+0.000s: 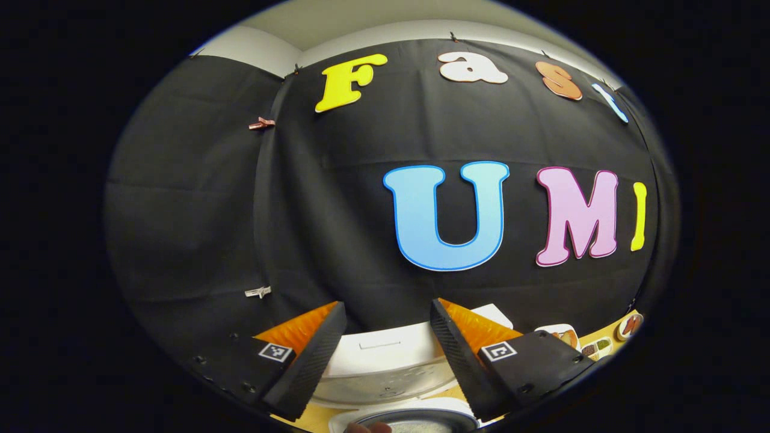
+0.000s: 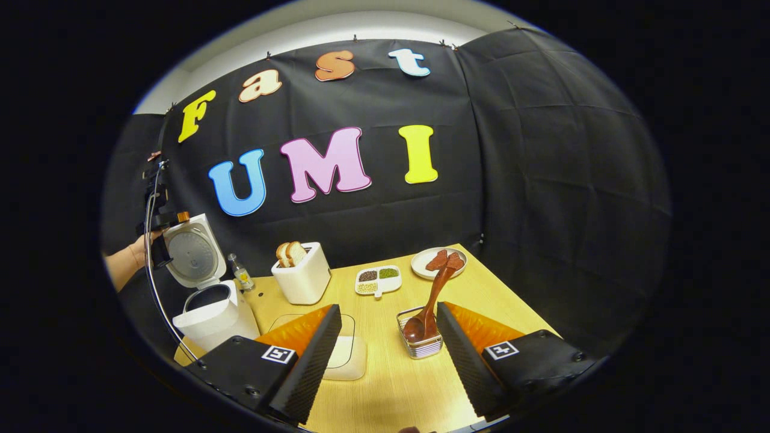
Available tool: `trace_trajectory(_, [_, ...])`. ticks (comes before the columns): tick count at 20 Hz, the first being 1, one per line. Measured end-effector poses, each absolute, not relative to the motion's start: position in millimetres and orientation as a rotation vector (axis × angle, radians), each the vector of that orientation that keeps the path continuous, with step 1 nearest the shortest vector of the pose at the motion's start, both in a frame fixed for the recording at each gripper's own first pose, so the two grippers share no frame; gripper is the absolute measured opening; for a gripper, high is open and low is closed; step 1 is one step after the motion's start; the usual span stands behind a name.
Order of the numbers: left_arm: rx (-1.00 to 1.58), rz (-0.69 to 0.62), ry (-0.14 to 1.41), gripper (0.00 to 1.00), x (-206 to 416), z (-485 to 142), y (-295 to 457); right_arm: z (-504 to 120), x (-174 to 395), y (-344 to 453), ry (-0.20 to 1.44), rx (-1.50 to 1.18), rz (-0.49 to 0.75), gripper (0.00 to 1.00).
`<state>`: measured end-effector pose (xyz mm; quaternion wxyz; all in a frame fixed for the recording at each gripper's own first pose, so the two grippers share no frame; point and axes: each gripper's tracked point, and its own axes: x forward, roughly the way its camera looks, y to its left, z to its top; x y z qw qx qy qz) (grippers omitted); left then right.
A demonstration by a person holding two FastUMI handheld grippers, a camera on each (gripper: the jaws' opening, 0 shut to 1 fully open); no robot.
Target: Close the left gripper, press the button to open the rice cooker; take a wooden spoon from the chopstick holder with the right hand, scoop a spoonful of rice and pour it into the rice cooker, then put the wooden spoon back into the chopstick holder.
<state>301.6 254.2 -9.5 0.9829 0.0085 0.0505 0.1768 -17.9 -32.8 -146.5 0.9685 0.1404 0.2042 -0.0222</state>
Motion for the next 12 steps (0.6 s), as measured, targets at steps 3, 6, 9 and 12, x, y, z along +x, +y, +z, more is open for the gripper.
trace_trajectory(3, [0.02,0.346,0.131,0.99,290,-12,245,-147,-17,-31,0.419,0.296,-0.037,0.98])
trace_trajectory(6, [0.02,0.324,0.158,0.99,271,-16,230,-147,-13,-30,0.42,0.302,-0.025,0.98])
trace_trajectory(9, [0.003,0.308,0.209,0.99,251,-24,215,-146,-9,-30,0.419,0.306,-0.009,0.98])
trace_trajectory(12, [-0.037,0.295,0.263,0.99,228,-34,198,-145,-5,-33,0.416,0.308,0.004,0.98])
